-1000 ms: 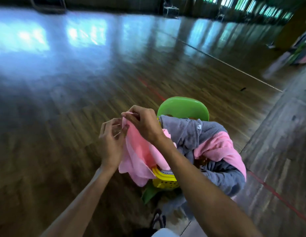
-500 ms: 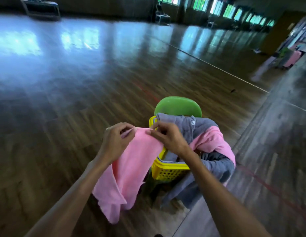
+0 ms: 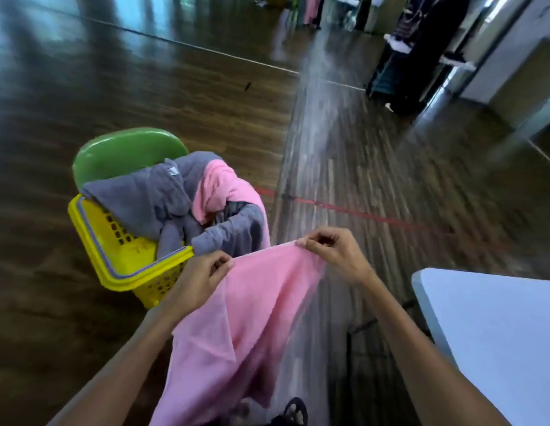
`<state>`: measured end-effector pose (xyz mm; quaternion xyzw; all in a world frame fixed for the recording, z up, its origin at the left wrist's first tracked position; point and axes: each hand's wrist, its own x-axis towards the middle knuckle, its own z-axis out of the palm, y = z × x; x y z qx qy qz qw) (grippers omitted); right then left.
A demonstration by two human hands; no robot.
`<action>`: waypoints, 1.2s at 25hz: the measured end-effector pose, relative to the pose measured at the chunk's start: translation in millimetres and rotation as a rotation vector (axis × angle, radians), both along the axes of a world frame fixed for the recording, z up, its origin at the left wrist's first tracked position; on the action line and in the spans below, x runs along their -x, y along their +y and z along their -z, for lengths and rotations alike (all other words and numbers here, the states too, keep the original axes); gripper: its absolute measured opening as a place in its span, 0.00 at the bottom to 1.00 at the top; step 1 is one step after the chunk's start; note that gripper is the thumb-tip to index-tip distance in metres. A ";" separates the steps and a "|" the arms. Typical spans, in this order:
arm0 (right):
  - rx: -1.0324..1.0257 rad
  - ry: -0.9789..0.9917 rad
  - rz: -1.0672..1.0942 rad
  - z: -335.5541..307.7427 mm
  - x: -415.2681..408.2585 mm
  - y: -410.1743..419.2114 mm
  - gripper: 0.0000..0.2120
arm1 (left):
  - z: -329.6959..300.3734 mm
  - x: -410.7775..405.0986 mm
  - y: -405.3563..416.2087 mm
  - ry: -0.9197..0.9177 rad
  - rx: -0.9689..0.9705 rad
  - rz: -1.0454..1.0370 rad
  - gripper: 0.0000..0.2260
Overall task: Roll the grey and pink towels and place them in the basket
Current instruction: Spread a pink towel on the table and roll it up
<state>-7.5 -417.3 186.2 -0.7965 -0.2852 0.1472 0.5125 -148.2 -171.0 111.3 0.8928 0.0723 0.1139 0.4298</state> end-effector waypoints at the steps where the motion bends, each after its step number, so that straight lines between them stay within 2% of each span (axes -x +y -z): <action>1: -0.008 0.002 0.036 3.0 -12.0 -21.3 0.05 | -0.2 -18.0 -16.9 -0.007 0.002 -0.005 0.10; 4: -0.001 -0.014 0.143 10.8 -52.8 -83.4 0.06 | -23.5 -84.3 -85.4 -0.106 0.096 0.004 0.12; 6: -0.001 -0.003 0.137 14.7 -76.3 -113.7 0.03 | -53.2 -132.0 -133.9 -0.209 0.114 0.083 0.13; 9: -0.066 0.064 0.075 10.0 -103.5 -140.0 0.04 | -85.5 -196.0 -187.6 -0.270 0.008 0.253 0.12; 12: -0.159 0.083 0.092 2.2 -135.9 -156.1 0.03 | -94.3 -238.8 -214.7 -0.295 -0.055 0.336 0.10; 15: -0.189 0.096 0.113 -5.0 -174.1 -174.7 0.03 | -93.9 -276.9 -221.6 -0.327 -0.087 0.383 0.09; 21: -0.025 -0.219 0.205 -29.3 -250.6 -189.1 0.07 | -48.1 -348.8 -208.3 -0.230 -0.194 0.391 0.07; 28: -0.018 -0.283 0.618 -36.5 -335.2 -239.1 0.05 | -32.0 -436.5 -168.3 -0.115 -0.164 0.299 0.05; 30: -0.005 -0.281 0.783 -29.0 -349.7 -257.5 0.03 | -37.9 -446.4 -160.5 -0.135 -0.150 0.341 0.05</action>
